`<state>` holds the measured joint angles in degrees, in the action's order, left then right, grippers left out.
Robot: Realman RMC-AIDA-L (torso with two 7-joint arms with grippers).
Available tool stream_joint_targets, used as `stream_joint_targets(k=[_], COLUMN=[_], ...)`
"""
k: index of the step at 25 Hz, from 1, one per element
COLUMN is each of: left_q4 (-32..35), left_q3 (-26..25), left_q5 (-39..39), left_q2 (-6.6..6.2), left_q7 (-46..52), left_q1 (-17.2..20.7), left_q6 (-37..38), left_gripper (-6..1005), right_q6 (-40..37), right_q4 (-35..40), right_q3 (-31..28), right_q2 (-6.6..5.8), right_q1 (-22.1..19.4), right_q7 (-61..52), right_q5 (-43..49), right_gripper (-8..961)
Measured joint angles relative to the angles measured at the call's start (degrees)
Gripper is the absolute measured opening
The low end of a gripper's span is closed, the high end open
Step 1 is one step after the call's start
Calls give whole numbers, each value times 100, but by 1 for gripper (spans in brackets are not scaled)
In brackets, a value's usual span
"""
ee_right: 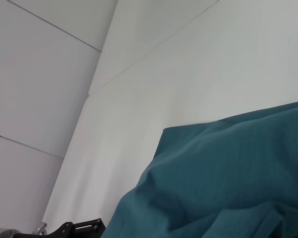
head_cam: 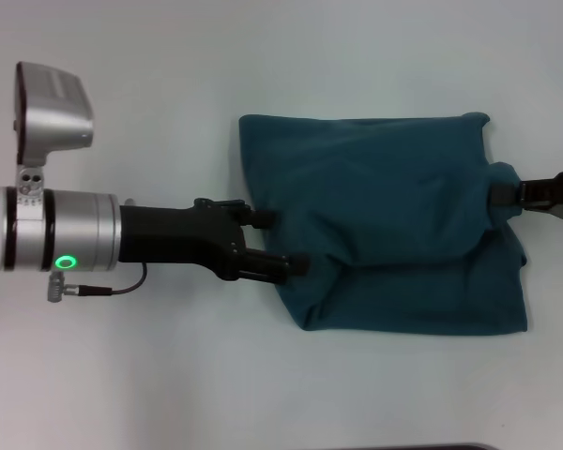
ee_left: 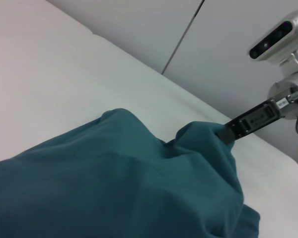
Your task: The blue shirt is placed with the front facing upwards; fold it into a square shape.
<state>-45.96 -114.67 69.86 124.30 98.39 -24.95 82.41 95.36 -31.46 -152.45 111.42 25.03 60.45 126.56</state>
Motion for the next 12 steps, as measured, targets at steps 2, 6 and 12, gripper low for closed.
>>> stream_joint_targets(k=[2, 6, 12], left_q4=[3, -3, -13], left_q3=[99, 363, 510], left_q5=[0, 0, -3], left_q2=[3, 5, 5], left_q7=[40, 143, 257], left_q1=[-33, -51, -54], left_q6=[-83, -264, -334], left_gripper=[963, 964, 963], right_q6=[0, 0, 0], right_q4=[-1, -1, -8], right_q3=[-4, -12, -13], right_q2=[0, 0, 0], right_q1=[1, 2, 3], right_q7=[-5, -16, -24], right_q5=[0, 0, 0], right_gripper=[66, 67, 68])
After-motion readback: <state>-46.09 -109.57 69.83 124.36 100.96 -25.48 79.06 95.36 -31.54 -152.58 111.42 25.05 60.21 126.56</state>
